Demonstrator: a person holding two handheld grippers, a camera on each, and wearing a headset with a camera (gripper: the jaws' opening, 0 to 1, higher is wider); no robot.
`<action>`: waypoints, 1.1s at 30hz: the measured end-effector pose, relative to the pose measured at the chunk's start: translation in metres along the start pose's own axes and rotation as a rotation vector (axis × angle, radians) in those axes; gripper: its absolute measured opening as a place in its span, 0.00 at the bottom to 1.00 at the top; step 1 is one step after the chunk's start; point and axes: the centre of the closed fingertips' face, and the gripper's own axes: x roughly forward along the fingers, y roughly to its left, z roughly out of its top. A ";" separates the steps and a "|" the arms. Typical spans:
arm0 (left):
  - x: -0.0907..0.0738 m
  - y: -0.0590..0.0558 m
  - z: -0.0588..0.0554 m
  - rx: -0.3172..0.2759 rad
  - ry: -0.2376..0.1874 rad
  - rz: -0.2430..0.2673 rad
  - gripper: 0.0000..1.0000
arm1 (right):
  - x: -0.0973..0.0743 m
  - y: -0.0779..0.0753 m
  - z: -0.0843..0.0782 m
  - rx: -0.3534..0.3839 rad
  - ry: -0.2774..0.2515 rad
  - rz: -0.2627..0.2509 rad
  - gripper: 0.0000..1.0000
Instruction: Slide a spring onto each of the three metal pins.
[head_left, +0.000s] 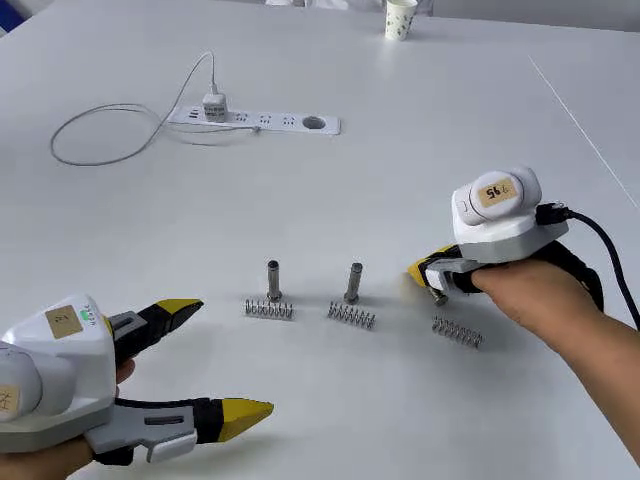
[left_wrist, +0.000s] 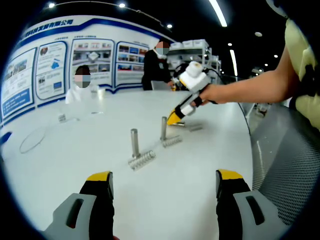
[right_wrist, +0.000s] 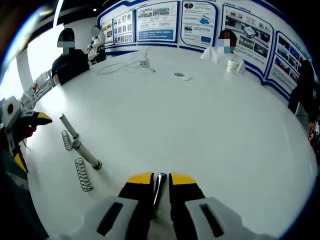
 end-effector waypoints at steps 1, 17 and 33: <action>0.000 0.000 0.000 0.000 0.000 0.000 0.86 | 0.000 0.000 0.000 0.002 0.001 0.000 0.13; -0.001 0.002 -0.001 -0.006 0.000 0.007 0.86 | 0.003 0.000 -0.003 0.031 0.023 -0.006 0.11; 0.000 0.004 -0.002 -0.009 0.001 0.010 0.85 | 0.003 -0.001 -0.005 0.060 0.036 0.003 0.09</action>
